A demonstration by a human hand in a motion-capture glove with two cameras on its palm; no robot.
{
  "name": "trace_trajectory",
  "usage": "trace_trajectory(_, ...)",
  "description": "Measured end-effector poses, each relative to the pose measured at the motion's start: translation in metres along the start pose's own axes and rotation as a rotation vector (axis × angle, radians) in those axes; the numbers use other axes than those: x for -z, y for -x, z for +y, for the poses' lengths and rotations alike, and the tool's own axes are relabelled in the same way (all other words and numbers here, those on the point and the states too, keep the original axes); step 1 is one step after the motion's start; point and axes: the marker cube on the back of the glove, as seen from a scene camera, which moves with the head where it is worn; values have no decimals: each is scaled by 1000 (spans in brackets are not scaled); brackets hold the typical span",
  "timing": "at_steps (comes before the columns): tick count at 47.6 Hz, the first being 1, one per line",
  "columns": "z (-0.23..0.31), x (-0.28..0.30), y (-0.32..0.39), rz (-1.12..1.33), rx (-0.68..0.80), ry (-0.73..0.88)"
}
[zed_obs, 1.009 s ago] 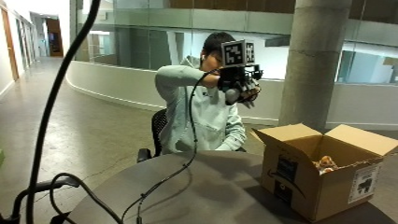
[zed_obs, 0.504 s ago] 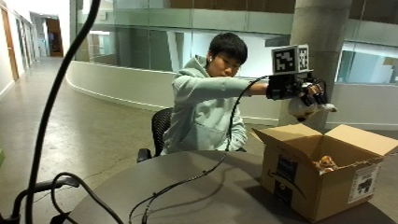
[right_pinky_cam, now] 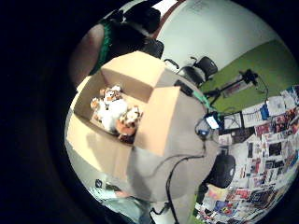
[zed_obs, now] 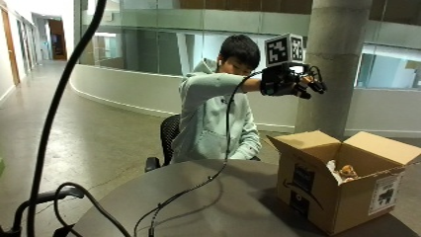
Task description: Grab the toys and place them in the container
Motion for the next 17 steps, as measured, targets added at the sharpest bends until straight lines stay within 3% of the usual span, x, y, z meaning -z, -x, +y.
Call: trace_trajectory(17, 68, 38, -38, 67, -35, -17)
